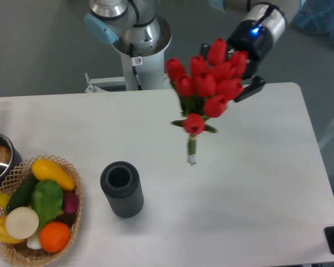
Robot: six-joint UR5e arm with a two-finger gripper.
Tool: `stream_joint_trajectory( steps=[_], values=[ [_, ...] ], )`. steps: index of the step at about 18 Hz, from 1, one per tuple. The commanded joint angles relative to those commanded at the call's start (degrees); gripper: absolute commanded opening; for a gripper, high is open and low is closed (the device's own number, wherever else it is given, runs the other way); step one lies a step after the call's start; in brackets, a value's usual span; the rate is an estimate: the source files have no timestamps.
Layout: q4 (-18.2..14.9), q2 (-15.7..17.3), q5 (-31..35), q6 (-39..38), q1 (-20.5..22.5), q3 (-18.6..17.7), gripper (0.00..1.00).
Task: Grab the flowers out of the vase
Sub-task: 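Carry the tulip bouquet up and away from the vase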
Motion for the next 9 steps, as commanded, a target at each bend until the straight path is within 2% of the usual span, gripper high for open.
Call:
stream_joint_trajectory(
  steps=[9],
  values=[
    [0.00,-0.35,0.09,1.85,1.50,0.44,0.39]
  ],
)
